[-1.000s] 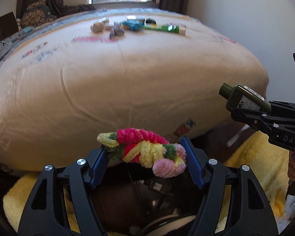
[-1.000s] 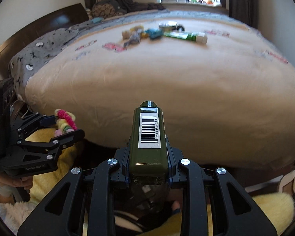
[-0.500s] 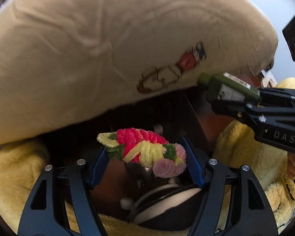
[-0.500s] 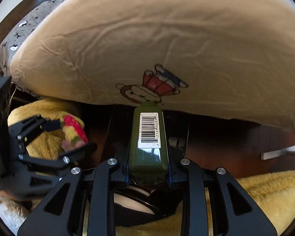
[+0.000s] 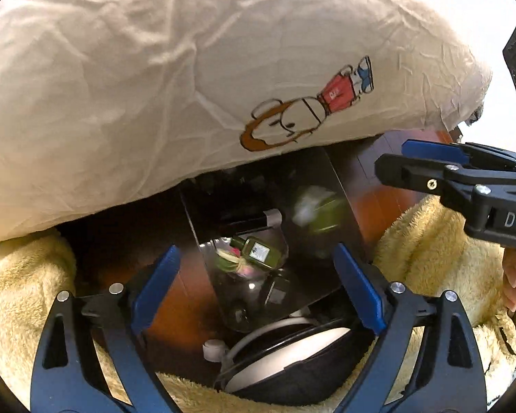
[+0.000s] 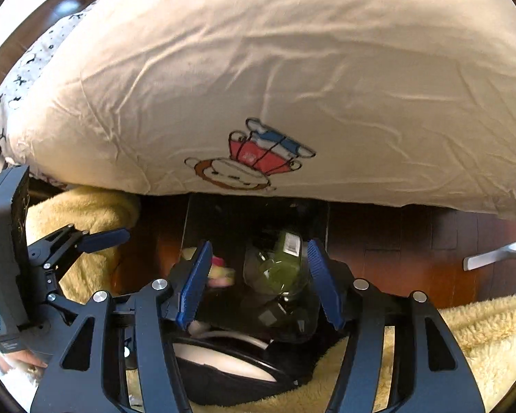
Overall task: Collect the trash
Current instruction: 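Lower both held items into the bin below the bed and release, then grasp the grey rope toy with the left tool while the right tool grasps the daisy tube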
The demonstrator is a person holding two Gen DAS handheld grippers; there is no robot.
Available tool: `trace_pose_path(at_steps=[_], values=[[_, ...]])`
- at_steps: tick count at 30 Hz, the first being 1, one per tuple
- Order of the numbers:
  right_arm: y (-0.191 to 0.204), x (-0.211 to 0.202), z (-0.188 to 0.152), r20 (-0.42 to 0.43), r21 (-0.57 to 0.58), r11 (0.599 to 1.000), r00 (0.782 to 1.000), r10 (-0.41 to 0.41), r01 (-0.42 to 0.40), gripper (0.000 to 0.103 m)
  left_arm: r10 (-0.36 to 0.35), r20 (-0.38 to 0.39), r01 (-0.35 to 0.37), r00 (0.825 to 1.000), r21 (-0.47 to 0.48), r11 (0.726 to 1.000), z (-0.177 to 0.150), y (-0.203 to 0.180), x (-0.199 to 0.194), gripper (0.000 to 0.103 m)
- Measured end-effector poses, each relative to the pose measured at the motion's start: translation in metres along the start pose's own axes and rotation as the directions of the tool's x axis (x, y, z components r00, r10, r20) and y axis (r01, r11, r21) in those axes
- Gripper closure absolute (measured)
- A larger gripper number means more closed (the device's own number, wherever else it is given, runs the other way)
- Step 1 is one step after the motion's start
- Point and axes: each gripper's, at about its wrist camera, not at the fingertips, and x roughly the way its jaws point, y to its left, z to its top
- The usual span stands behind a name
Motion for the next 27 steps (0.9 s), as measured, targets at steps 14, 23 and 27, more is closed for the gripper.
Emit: trace_pose_path(at_steps=[14, 23, 27], values=[[-0.001, -0.098, 0.051, 0.306, -0.051, 0.993, 0.948, -0.083, 0.104, 0.017, 0.139, 0.229, -0.134, 0.963, -0.038, 0.99, 0.03, 0.024, -0.093, 0.011], [-0.018, -0.119, 0.118, 0.387, -0.051, 0.983, 0.911, -0.145, 0.178, 0.016, 0.181, 0.358, -0.167, 0.916, -0.071, 0.983, 0.086, 0.041, -0.137, 0.011], [-0.02, -0.116, 0.149, 0.394, -0.057, 0.979, 0.905, -0.159, 0.197, 0.016, 0.154, 0.39, -0.129, 0.908, -0.091, 0.987, 0.12, 0.052, -0.145, 0.011]])
